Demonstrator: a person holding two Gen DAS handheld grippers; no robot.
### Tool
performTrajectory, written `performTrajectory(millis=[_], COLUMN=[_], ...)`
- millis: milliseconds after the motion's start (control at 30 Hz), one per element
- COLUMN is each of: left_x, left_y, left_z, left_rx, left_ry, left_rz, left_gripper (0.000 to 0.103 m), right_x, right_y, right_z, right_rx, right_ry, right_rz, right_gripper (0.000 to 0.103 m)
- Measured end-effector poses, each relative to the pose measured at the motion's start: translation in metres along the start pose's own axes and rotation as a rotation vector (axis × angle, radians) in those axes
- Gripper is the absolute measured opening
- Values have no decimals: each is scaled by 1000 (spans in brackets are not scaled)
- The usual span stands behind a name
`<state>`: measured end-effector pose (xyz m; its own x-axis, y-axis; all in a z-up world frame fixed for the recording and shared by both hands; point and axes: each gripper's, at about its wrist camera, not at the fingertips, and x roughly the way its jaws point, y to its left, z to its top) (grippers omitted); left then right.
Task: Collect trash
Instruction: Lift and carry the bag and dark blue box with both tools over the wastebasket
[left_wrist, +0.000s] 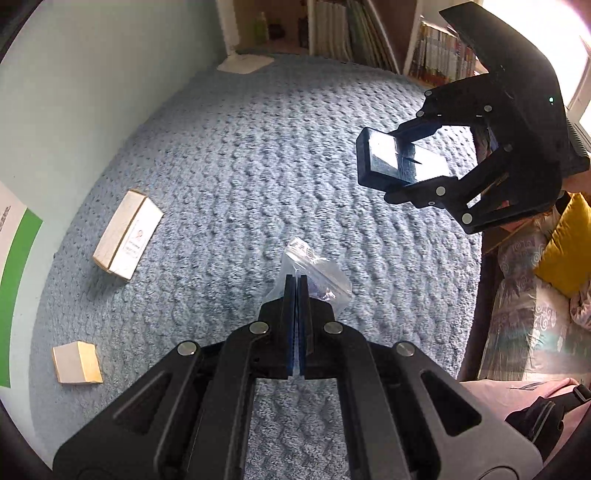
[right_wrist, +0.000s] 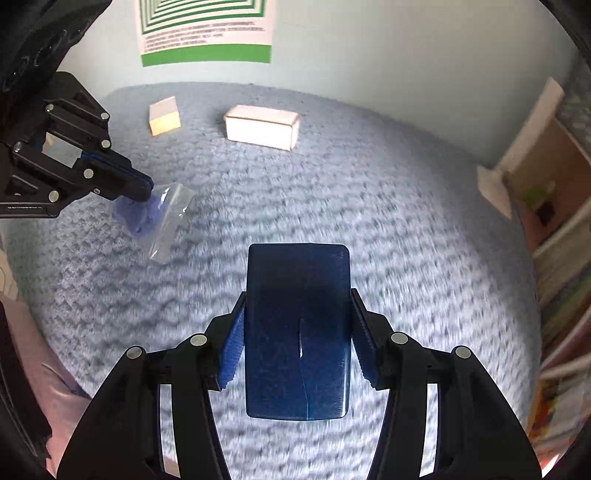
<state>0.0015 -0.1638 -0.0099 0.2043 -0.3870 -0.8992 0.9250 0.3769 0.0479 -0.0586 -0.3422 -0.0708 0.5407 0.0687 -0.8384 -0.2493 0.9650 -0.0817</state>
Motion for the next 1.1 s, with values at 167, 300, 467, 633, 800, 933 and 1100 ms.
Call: performTrajectory(millis=[167,300,467,633,800,933,1100], left_x=[9,18,30,42,55,67,86], left_y=[-44,-85,-140,-210,-277,-328,-377], left_z=[14,25,34,39,35,27,12], left_rx=[108,198,312,445,576,665,746], left_ry=[8,16,29,56,93,137,200], left_rz=[-55,-105,-185,-261,-326,-369,-409], left_gripper=[0,0,0,0,0,0,0], right_x=[-10,-31,-61,-85,-99,-104,-100], right_y=[-5,-11,-17,-14,-2,11,25], right_z=[-43,-84,-144,-207,-270,-320,-368], right_rx=[102,189,318,452,587,700,815], right_ry=[17,28,42,65,92,114,141], right_rz=[-44,-85,-141,-187,-212,-218,-216], right_gripper=[52,52,52,52,52,52,52])
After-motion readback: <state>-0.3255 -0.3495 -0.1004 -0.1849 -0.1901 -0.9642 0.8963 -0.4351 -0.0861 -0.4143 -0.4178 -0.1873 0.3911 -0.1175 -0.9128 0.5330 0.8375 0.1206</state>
